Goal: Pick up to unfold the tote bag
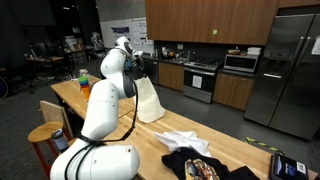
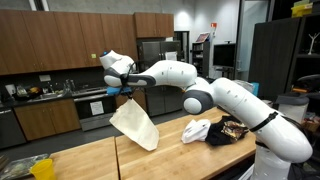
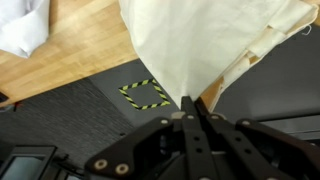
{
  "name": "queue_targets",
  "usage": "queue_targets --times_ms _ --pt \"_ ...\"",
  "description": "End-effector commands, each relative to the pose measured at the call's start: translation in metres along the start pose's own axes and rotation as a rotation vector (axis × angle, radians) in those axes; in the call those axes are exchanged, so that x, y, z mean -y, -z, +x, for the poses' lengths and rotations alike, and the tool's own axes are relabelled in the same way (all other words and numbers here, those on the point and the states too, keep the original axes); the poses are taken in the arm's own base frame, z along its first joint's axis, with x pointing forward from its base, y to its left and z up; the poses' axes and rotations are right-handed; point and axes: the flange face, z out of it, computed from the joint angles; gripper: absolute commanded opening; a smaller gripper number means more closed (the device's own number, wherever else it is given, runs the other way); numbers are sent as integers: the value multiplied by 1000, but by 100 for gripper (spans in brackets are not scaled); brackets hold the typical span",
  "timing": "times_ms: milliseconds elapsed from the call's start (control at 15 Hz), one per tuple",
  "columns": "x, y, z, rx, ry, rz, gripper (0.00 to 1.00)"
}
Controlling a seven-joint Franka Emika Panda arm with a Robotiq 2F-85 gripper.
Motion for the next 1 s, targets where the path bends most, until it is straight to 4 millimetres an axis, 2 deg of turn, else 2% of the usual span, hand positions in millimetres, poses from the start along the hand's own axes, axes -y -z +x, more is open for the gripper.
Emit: queue_targets --times_ms 0,200,267,400,800,933 --pt "3 -1 -1 -8 30 17 4" --pt "8 -8 -1 -14 60 26 4" --pt "8 -9 -1 -7 47 30 1" --pt "26 -6 -18 -24 186 107 1" --pt "60 -4 -73 -71 514 176 1" --pt "65 -3 -79 -78 624 197 1"
